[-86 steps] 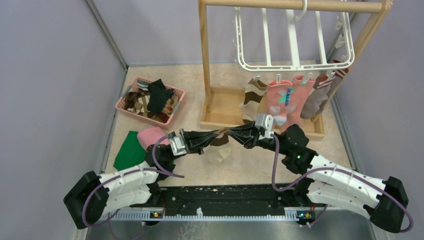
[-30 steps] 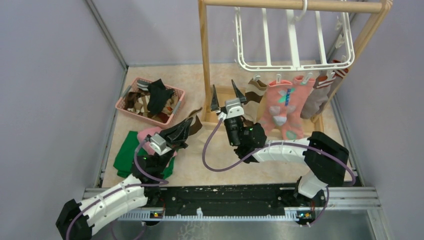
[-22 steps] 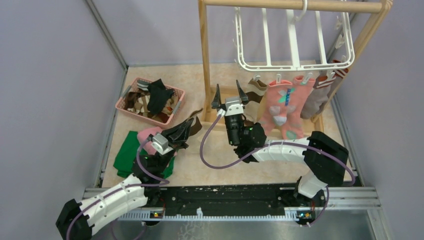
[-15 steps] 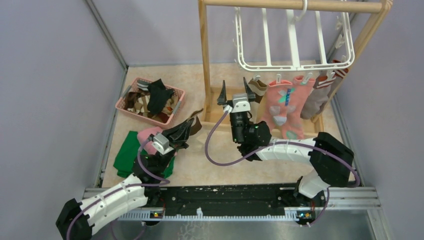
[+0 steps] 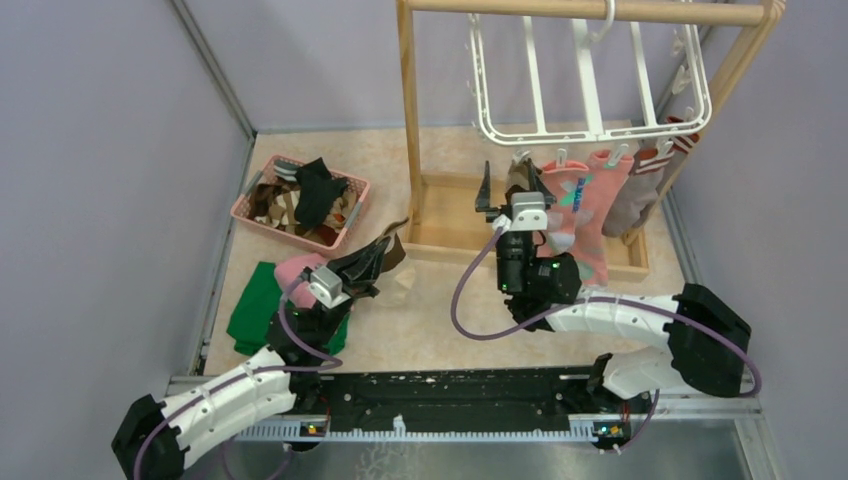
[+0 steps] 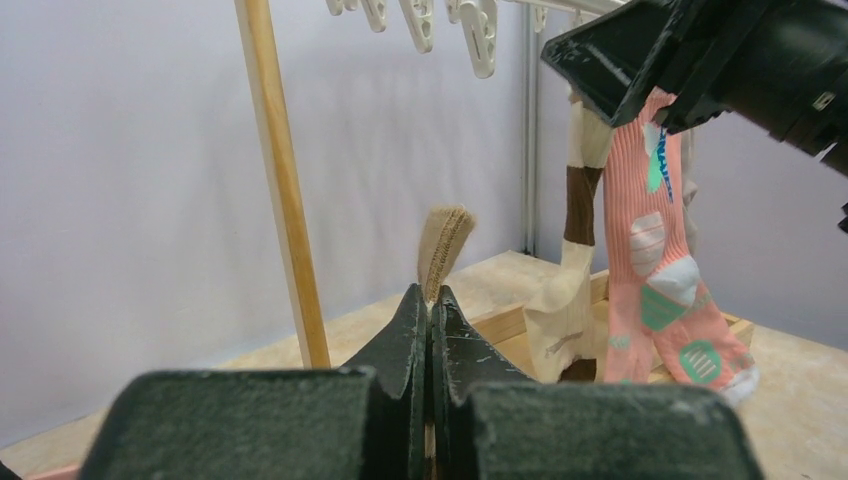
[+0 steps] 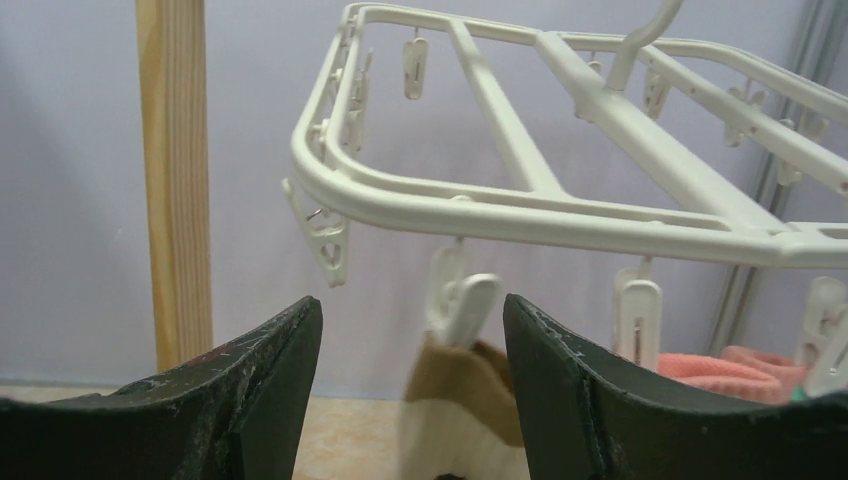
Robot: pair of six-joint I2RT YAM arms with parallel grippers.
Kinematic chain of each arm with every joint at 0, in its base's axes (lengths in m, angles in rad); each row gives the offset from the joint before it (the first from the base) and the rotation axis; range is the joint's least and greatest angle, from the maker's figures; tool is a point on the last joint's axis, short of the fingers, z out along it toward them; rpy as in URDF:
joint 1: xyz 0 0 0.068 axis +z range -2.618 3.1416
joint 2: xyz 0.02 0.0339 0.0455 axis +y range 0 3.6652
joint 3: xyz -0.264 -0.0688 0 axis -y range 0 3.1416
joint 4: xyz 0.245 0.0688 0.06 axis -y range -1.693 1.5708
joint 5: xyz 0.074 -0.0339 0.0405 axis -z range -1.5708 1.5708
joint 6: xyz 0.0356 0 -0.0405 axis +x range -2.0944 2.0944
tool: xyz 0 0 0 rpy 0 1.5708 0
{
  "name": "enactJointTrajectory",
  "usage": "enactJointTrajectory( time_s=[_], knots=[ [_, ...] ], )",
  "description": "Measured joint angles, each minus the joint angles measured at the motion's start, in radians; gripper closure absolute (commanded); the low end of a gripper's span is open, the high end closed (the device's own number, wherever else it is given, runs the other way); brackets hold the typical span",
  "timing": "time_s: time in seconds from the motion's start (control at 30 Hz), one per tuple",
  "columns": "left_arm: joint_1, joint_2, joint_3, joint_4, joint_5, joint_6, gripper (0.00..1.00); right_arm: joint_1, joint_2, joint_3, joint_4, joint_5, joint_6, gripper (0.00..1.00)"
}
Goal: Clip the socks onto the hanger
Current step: Adjust the hanger on the clothesline.
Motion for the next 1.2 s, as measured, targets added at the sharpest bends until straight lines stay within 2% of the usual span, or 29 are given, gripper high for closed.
enactJointTrajectory(
  time_s=[0.47, 0.8, 0.97, 1.03, 1.07, 1.2],
  knots=[
    [0.000, 0.042, 0.000, 0.000, 0.027, -0.006, 1.00, -0.023, -0.185, -0.086, 0.001, 0.029, -0.083, 0.34],
    [0.000, 0.057, 0.003, 0.000, 0.039, -0.018, 1.00, -0.132, -0.338, -0.140, 0.000, 0.075, -0.066, 0.36],
    [0.000, 0.073, 0.010, 0.000, 0.053, -0.020, 1.00, -0.250, -0.478, -0.155, -0.074, 0.095, 0.109, 0.36],
    [0.000, 0.076, 0.011, 0.000, 0.057, -0.021, 1.00, -0.286, -0.576, -0.155, -0.207, 0.072, 0.248, 0.35],
    [0.000, 0.076, 0.012, 0.000, 0.060, -0.023, 1.00, -0.288, -0.585, -0.155, -0.223, 0.068, 0.264, 0.35],
    [0.000, 0.075, 0.016, 0.000, 0.071, -0.025, 1.00, -0.295, -0.723, -0.151, -0.477, -0.051, 0.464, 0.35]
  ],
)
